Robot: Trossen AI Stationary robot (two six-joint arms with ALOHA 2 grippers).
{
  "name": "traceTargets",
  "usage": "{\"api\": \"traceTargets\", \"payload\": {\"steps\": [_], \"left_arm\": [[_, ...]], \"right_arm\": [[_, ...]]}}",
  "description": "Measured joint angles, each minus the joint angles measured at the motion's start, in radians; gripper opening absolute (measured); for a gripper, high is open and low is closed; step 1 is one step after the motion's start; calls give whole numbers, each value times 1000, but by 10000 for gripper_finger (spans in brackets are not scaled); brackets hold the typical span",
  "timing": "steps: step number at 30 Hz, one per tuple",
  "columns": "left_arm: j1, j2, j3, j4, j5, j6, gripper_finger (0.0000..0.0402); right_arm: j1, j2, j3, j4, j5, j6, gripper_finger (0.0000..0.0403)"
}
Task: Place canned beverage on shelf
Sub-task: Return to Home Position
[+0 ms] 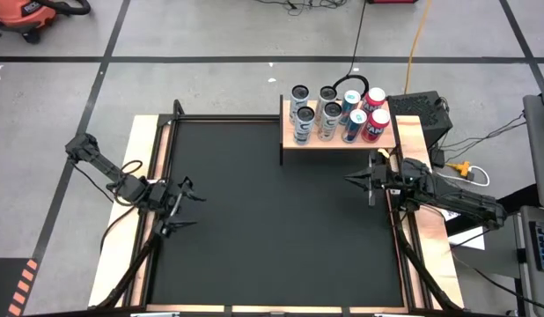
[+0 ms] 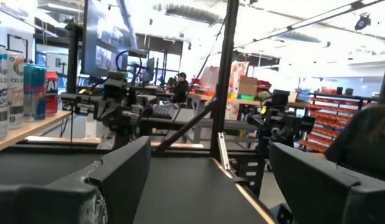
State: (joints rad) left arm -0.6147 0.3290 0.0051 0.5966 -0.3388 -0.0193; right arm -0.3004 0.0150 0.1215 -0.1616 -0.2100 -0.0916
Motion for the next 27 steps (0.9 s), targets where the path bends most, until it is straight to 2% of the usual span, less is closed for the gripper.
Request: {"api": "traceTargets", "payload": {"steps": [8, 15, 17, 27], "left_arm": [[0, -36, -1, -104, 22, -1, 333], [0, -38, -1, -130, 243, -1, 333], [0, -38, -1, -135, 275, -1, 333], [0, -38, -1, -196, 303, -1, 333]], "right_arm": [[1, 0, -19, 42, -29, -4, 0], [1, 0, -21, 45, -30, -25, 0], [1, 0, -21, 46, -29, -41, 0], [1, 0, -24, 71, -28, -52, 0]]}}
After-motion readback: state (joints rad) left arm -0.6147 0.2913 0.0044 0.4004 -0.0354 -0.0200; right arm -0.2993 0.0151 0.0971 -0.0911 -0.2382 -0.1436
